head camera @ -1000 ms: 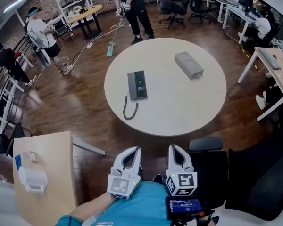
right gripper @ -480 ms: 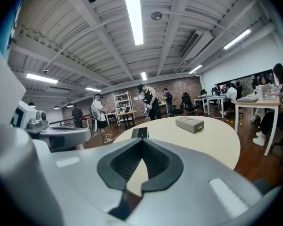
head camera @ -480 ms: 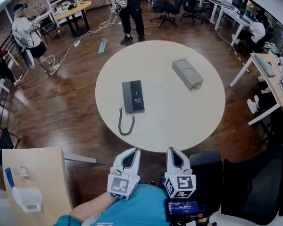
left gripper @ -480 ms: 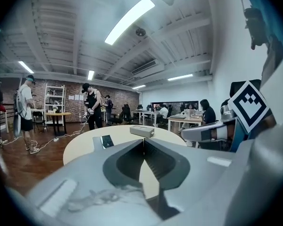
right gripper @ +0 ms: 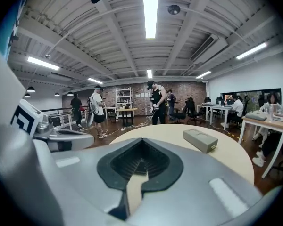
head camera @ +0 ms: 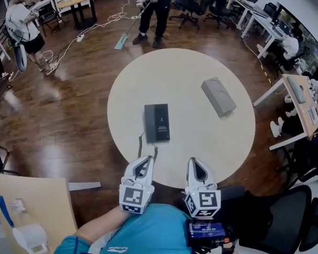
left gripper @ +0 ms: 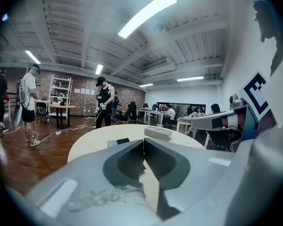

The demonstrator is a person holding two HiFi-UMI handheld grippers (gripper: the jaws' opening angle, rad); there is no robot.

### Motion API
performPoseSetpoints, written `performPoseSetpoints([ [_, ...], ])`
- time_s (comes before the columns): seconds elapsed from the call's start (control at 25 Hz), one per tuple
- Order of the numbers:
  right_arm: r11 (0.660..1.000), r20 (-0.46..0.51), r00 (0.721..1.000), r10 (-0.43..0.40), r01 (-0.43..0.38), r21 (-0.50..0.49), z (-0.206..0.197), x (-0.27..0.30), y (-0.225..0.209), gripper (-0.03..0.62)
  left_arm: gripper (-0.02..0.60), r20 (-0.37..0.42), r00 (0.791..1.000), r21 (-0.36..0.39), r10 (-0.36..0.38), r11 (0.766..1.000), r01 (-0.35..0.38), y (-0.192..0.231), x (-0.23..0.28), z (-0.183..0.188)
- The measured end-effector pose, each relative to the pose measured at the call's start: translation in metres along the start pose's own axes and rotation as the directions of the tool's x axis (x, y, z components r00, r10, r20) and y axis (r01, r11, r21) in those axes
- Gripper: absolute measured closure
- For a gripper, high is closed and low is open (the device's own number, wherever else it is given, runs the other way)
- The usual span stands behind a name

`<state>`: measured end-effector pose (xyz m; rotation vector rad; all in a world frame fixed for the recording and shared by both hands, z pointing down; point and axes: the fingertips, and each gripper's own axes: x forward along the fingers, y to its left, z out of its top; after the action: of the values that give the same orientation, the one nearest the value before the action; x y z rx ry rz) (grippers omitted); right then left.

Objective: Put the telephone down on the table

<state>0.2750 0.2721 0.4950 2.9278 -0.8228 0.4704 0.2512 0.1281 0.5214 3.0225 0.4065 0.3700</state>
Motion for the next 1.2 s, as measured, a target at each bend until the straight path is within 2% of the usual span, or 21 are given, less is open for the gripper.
performPoseSetpoints([
  [0.16,0.999,0.002,0.999,-0.036,0.036,-0.021,0.019,0.026,-0.002,0.602,0.558,-0.034,0.999,-0.054,-0.022,0.998,0.020,0.040,0.034,-0.006],
  [0.28,0.998,-0.011,0.998,-0.056,0.055,-0.025,0.023,0.042,0.000,0.602,0.480,-0.062,0.995,-0.135,-0.078,0.988,0.069,0.067,0.062,-0.015],
  [0.36,0.998,-0.023,0.998,-0.062,0.061,-0.028,0.024,0.051,0.004,0.602,0.473,-0.090,0.990,-0.193,-0.106,0.977,0.087,0.086,0.080,-0.027],
  [0.56,0.997,-0.061,0.995,-0.082,0.081,-0.016,0.014,0.067,0.011,0.602,0.383,-0.169,0.961,-0.334,-0.218,0.930,0.152,0.114,0.134,-0.067],
  [0.68,0.996,-0.088,0.992,-0.088,0.087,-0.017,0.008,0.074,0.008,0.602,0.331,-0.191,0.944,-0.378,-0.270,0.908,0.183,0.121,0.164,-0.079],
  [0.84,0.996,-0.097,0.992,-0.083,0.082,-0.023,0.009,0.083,0.001,0.602,0.309,-0.208,0.926,-0.432,-0.316,0.879,0.203,0.127,0.189,-0.093],
  [1.04,0.997,-0.128,0.989,-0.076,0.073,-0.024,0.008,0.091,-0.010,0.602,0.274,-0.236,0.890,-0.560,-0.389,0.803,0.202,0.122,0.210,-0.118],
  [1.2,0.997,-0.149,0.986,-0.068,0.065,-0.028,0.002,0.097,-0.014,0.602,0.266,-0.233,0.865,-0.607,-0.443,0.762,0.226,0.123,0.224,-0.132],
])
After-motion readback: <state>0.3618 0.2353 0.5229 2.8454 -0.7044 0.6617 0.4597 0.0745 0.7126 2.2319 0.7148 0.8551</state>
